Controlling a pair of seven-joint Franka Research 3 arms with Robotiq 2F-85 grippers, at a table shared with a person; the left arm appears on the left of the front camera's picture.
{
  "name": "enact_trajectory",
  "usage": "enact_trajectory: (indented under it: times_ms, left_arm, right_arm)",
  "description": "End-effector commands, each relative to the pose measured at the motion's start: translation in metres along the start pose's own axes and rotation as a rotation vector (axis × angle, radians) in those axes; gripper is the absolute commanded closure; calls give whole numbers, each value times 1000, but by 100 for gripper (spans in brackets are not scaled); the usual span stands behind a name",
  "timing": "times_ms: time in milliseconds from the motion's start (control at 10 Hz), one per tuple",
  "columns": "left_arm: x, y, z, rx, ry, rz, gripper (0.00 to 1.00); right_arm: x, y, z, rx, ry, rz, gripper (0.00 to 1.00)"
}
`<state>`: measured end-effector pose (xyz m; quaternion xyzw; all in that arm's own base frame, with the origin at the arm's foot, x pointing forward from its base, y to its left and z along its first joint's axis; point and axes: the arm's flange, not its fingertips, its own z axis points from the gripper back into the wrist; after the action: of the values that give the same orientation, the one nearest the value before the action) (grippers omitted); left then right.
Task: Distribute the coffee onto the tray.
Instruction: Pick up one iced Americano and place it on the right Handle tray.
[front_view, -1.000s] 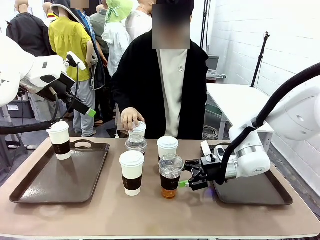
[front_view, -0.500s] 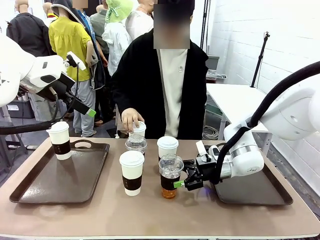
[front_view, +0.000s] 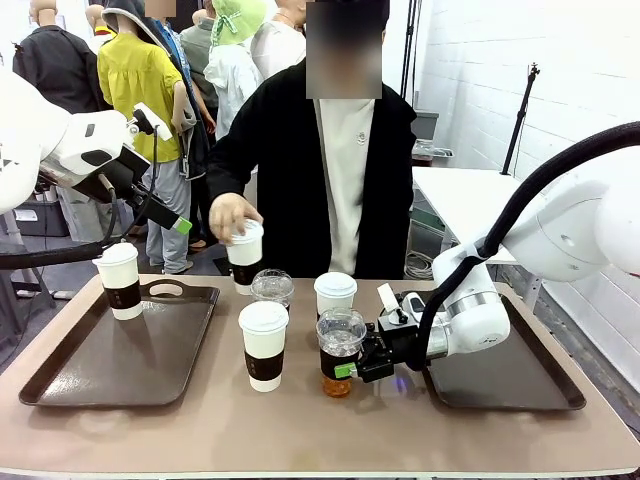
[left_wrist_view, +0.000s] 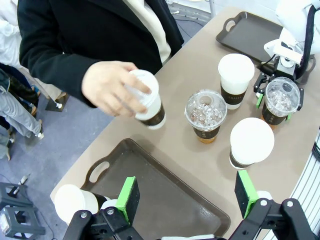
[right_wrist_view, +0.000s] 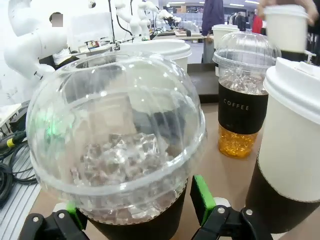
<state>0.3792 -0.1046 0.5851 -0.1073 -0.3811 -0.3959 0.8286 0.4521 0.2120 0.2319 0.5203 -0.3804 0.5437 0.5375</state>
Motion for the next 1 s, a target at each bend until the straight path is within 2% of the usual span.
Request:
enact_trajectory:
  times_ms: [0, 100, 600, 900]
  left_arm:
    - [0, 1, 0, -3, 1, 9, 0]
    - [0, 1, 0, -3, 1, 9, 0]
    - [0, 1, 0, -3, 1, 9, 0]
    - [0, 1, 0, -3, 1, 9, 0]
  right_arm:
    - [4, -4, -3, -22, 37, -37, 19]
    - [2, -3, -2, -24, 13, 2, 38]
    - [14, 14, 8, 6, -14, -3, 38]
    - [50, 51, 58, -60, 7, 9, 38]
